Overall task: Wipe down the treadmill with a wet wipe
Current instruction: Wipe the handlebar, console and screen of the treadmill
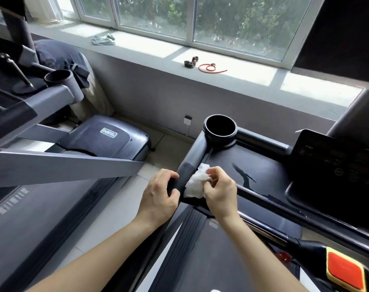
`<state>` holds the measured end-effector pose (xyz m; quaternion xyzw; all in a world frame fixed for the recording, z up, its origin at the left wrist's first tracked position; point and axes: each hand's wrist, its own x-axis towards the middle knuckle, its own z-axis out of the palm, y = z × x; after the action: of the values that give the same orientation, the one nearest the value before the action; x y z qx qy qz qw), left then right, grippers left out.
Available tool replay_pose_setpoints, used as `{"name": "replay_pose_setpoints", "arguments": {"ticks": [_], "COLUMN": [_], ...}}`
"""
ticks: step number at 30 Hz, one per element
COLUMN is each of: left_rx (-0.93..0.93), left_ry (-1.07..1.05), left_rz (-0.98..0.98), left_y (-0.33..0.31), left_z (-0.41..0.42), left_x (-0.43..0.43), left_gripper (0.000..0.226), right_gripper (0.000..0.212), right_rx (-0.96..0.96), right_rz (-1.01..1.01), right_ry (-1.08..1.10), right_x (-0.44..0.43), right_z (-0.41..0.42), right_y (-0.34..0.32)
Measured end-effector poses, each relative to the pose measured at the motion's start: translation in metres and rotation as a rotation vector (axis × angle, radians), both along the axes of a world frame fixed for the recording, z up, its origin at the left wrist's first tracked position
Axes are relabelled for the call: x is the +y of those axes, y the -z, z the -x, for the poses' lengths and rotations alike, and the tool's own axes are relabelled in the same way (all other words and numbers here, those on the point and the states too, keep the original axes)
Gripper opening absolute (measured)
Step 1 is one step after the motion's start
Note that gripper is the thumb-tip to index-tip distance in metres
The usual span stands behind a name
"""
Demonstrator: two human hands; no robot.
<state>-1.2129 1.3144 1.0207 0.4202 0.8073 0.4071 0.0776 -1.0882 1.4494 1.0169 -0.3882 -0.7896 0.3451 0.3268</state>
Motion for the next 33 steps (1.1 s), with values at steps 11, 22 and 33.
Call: {"name": "replay_pose_setpoints", "arguments": {"ticks": [11,22,33], "left_rx": [0.161,0.050,-0.066], "left_ry": [-0.045,-0.158,-0.191], "left_rz": [0.108,0.078,-0.006], "left_y": [-0.003,-0.003,-0.008], "left_z": [-0.006,-0.007,-0.006], "left_x": [0.015,0.035,0.033], "left_gripper": [0.037,0.032,0.024], "right_gripper": [0.019,0.010,0.018], "right_rx": [-0.548,-0.679,-0.273], "right_rz": [-0.452,-0.158,-0.391], "right_ry": [0.063,-0.086,-0.359], "right_x": [0.065,0.059,0.014], "right_z": [-0.039,0.001,0.015], "right_y": [0.007,-0.017,0.013]}}
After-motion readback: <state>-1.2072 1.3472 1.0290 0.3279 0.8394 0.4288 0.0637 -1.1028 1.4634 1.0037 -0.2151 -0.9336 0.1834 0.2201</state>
